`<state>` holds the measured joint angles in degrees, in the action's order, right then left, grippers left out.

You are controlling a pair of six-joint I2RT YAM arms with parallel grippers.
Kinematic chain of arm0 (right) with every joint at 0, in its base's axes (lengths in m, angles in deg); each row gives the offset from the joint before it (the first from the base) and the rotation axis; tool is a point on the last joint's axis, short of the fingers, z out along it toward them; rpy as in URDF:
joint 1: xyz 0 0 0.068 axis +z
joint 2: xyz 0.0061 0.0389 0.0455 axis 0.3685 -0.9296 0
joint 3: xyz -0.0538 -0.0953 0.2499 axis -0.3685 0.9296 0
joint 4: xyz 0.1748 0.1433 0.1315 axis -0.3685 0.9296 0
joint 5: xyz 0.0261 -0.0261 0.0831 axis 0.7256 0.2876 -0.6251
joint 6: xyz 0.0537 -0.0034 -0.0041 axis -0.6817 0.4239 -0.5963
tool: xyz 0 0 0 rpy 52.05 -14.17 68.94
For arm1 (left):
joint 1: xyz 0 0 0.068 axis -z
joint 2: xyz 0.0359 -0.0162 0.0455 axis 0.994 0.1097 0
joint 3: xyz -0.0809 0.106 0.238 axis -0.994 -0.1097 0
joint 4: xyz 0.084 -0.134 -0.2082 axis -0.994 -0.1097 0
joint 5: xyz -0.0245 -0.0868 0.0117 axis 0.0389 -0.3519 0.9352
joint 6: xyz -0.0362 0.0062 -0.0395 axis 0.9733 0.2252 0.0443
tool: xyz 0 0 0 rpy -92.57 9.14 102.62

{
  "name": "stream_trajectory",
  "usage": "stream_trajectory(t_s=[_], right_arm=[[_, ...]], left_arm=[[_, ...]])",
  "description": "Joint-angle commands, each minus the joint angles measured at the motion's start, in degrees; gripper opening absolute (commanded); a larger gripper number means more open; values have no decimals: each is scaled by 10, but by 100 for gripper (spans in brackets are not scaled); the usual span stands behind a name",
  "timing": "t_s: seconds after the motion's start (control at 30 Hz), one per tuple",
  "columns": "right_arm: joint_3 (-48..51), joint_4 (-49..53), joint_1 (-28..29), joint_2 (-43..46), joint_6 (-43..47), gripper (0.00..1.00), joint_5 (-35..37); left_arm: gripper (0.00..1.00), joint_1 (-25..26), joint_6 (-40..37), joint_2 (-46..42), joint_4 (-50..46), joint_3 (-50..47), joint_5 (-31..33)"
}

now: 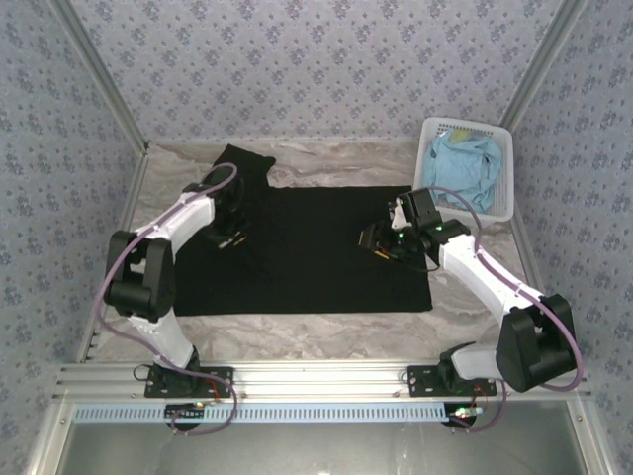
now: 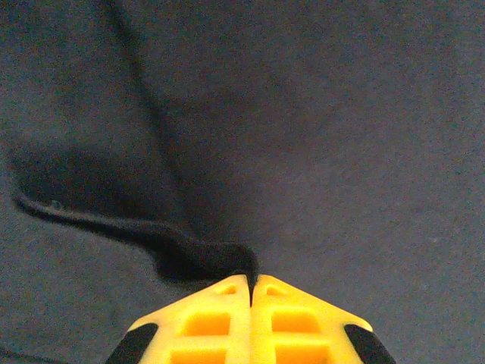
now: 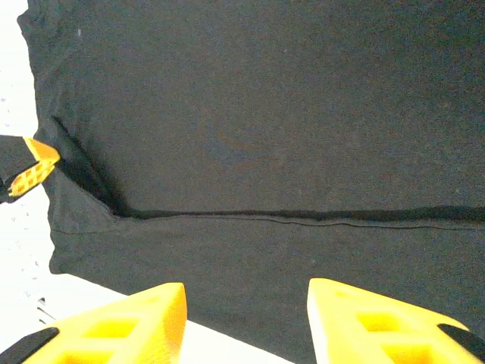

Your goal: Fold and stack the t-shirts

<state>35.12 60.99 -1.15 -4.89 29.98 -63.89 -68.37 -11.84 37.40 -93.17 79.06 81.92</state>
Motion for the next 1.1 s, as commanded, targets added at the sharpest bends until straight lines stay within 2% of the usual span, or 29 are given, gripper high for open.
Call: stream_trajectory(t_s=[0.0,0.5,0.7,0.73,0.8,0.83,0.87,0.9,1.07], right_arm=[[-19,-2,-7,-10,-11,48,-22],[-12,11,-16,-18,-10,45,-35],[-15,12,-18,-29,-9,46,-44],[-15,13,-18,-30,-8,47,-44],[-17,17,-17,-32,-6,49,-41],[-17,22,-18,-32,-5,49,-37],[-18,28,-18,-31,-3,50,-30],[-18,34,-18,-29,-1,50,-20],[6,67,-31,-7,-7,52,44]], left_arm=[[0,17,-76,50,-64,67,36],[0,101,-213,180,-131,234,96],[0,120,-254,223,-156,260,119],[4,120,-254,226,-158,261,125],[41,121,-246,224,-166,264,146],[53,121,-239,218,-170,266,157],[60,121,-230,207,-175,266,167],[62,121,-220,192,-178,264,172],[62,103,-131,69,-184,190,178]])
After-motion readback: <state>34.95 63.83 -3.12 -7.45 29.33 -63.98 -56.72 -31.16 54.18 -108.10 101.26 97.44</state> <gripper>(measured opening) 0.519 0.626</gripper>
